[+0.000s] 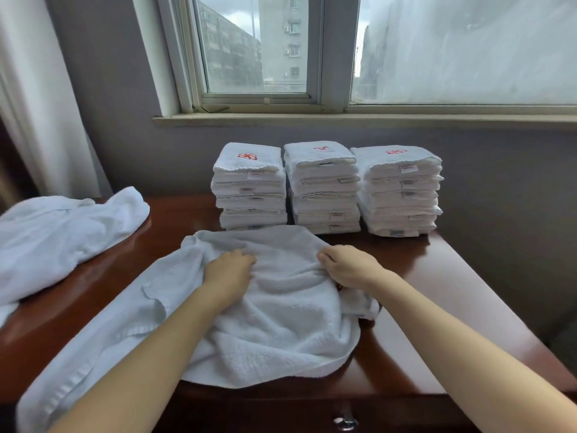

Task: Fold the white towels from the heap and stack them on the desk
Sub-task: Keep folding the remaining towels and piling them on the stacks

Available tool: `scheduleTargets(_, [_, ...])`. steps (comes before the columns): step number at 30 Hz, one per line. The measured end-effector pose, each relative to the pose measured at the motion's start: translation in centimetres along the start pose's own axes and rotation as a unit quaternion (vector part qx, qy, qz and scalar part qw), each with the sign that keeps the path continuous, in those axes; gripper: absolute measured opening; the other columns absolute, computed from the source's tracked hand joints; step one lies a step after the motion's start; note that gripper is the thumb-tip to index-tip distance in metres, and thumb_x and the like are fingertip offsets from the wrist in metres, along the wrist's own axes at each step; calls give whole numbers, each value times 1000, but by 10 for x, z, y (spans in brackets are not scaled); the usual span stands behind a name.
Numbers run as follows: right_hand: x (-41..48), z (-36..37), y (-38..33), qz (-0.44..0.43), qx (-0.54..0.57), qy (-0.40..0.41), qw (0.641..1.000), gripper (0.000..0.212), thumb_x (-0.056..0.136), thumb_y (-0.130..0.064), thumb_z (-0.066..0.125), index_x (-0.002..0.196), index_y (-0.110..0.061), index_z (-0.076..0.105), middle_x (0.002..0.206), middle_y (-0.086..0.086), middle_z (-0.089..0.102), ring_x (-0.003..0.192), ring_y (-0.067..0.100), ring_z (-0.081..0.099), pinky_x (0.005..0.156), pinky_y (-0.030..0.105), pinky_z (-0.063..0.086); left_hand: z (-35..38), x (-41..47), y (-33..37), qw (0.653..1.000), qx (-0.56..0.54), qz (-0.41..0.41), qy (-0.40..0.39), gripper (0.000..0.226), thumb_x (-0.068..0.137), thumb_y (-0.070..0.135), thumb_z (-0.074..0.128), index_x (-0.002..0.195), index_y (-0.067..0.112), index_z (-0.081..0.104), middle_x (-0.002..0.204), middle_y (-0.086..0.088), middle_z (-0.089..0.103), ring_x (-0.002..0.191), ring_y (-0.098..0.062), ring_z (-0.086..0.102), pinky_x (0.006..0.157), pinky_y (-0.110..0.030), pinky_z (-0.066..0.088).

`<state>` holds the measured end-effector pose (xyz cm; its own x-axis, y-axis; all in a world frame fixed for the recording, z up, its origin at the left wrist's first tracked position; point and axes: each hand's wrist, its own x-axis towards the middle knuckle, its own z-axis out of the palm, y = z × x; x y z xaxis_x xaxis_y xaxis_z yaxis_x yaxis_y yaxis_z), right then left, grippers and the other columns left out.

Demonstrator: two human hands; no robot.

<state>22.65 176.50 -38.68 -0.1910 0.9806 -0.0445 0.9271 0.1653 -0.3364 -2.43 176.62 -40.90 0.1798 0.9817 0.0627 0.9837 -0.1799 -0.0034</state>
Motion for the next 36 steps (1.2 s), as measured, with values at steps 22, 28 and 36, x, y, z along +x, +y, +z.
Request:
scheduleTargets(22, [0, 1, 0, -19, -113, 70, 991, 17, 92, -22, 57, 105, -24, 67, 114, -2, 60, 111, 22, 53, 81, 33, 45, -14, -6, -5, 981, -82, -20, 177, 9, 99, 31, 49, 101, 23, 52, 89, 6, 46, 91, -18, 49, 73, -31, 37])
scheduleTargets(28, [-7, -23, -4, -21, -119, 224, 967, 12, 96, -17, 46, 102, -16, 56, 94, 4, 68, 87, 31, 61, 61, 33, 41, -20, -15, -18, 995, -98, -30, 14, 5, 93, 27, 57, 98, 28, 58, 95, 9, 59, 98, -19, 56, 75, -30, 41])
scheduleTargets(36, [-14, -73, -17, 24, 180, 197, 964, 14, 101, -22, 46, 107, -12, 54, 98, 13, 69, 84, 32, 71, 82, 48, 55, -80, -8, -5, 918, -358, -85, 149, 20, 96, 11, 42, 84, 19, 56, 83, -6, 71, 71, -25, 72, 76, -43, 57])
